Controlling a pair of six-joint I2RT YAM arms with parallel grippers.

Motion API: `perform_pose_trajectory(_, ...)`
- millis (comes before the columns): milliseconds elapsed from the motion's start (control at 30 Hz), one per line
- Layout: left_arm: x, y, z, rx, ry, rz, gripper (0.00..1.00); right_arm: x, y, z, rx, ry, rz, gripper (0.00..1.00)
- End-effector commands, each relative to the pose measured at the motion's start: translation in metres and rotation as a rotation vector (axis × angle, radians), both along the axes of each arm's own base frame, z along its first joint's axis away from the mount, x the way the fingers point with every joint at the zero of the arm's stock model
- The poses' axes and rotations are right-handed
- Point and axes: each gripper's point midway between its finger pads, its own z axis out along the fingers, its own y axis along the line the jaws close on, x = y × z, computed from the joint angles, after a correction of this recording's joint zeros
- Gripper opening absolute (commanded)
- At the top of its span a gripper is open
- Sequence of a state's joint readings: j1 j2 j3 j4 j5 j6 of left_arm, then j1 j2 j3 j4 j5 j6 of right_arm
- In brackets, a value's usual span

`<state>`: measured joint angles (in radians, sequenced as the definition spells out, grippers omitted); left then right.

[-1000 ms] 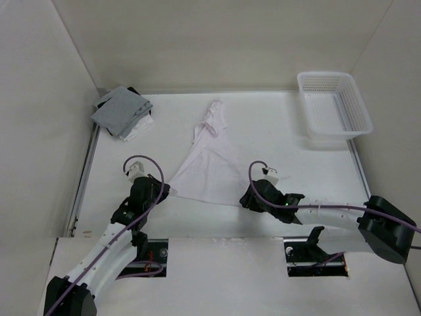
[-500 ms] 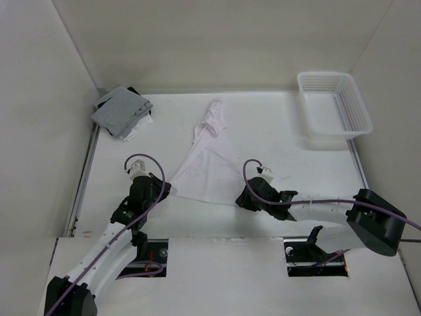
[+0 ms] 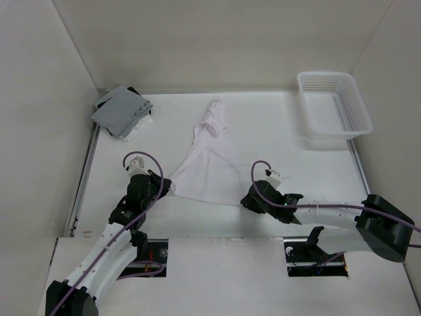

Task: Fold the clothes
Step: Flatten the tank top out

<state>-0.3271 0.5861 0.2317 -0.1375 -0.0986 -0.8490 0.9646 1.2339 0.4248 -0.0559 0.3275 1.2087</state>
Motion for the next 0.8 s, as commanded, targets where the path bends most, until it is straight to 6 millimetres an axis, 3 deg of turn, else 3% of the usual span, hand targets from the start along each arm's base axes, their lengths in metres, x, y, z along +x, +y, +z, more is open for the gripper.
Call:
perform_pose_trajectory(0,0.012,-0.006,0.033,-0.027,-0.093,-0.019,0.03,-0.001,-0.002,-0.008,-0.028,0.009,-0.012,0.30)
perform_pose_trajectory(133,0.014,-0.005,0.036,-0.030,-0.101,-0.014,0.03,0.007,0.005,-0.005,-0.014,-0.001,0.002,0.23)
perform_pose_trajectory(267,0.016,-0.005,0.045,-0.033,-0.122,-0.018,0.02,0.016,0.014,-0.002,0.040,-0.016,0.024,0.01)
perform_pose_trajectory(367,0.022,-0.005,0.071,-0.049,-0.176,-0.015,0.01,0.027,0.004,0.031,0.053,-0.126,-0.017,0.00)
perform_pose_trajectory(433,0.027,-0.007,0.109,-0.076,-0.255,-0.019,0.01,0.035,-0.006,0.068,0.026,-0.220,-0.015,0.00)
perform_pose_trajectory(533,0.028,-0.006,0.179,-0.137,-0.392,-0.001,0.01,0.037,-0.024,0.145,-0.008,-0.383,-0.010,0.00)
perform_pose_trajectory(667,0.011,0.001,0.290,-0.243,-0.608,0.021,0.01,0.025,-0.065,0.278,-0.018,-0.639,-0.045,0.00)
perform_pose_trajectory(767,-0.014,0.020,0.370,-0.323,-0.788,0.081,0.01,0.010,-0.089,0.373,0.022,-0.805,-0.068,0.00)
